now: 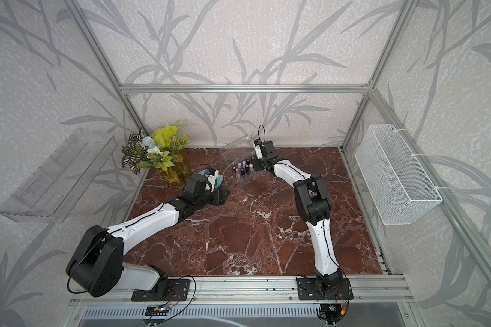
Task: Arrange the lipsticks in the organizer
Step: Place the lipstick in the storage box.
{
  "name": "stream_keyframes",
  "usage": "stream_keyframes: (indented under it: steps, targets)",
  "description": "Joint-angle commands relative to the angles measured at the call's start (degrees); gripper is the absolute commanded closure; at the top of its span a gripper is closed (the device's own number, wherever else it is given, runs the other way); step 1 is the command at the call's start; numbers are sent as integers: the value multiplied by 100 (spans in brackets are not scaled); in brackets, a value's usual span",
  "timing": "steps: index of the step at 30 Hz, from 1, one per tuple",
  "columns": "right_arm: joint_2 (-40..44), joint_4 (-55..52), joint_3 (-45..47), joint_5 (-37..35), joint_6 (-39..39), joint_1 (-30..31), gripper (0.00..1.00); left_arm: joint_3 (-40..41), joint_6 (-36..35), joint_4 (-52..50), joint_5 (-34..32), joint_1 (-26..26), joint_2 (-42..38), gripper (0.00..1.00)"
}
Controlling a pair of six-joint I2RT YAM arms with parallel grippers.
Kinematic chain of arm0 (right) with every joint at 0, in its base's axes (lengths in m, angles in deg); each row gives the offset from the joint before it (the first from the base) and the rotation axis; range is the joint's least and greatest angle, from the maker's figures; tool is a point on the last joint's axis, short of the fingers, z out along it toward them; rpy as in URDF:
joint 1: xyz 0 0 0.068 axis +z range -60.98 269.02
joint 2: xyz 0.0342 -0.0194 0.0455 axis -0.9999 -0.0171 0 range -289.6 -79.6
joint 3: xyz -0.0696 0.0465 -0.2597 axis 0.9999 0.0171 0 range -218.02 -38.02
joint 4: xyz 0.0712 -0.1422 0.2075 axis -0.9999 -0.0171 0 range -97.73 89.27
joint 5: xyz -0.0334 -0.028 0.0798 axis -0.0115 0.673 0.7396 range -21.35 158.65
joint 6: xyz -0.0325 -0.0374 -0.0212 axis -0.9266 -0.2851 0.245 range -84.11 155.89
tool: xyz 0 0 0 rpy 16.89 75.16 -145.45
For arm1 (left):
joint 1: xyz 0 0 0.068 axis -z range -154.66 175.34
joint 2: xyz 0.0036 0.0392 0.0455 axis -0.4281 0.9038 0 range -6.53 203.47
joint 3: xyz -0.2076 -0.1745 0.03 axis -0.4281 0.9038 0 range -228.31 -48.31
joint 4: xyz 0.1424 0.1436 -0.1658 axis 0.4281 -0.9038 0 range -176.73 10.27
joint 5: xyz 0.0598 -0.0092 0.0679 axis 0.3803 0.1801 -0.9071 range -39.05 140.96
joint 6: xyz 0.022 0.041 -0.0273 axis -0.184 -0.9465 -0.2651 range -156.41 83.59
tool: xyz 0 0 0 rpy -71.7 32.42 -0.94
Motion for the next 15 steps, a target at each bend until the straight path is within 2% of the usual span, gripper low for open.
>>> stream_keyframes:
  steps: [1, 15]
  targets:
    - [46, -251, 1, -98, -90, -15, 91, -99, -94, -5, -75, -20, 27, 25]
    - [485, -724, 546, -200, -7, 28, 92, -65, -85, -1, -109, -20, -127, 25]
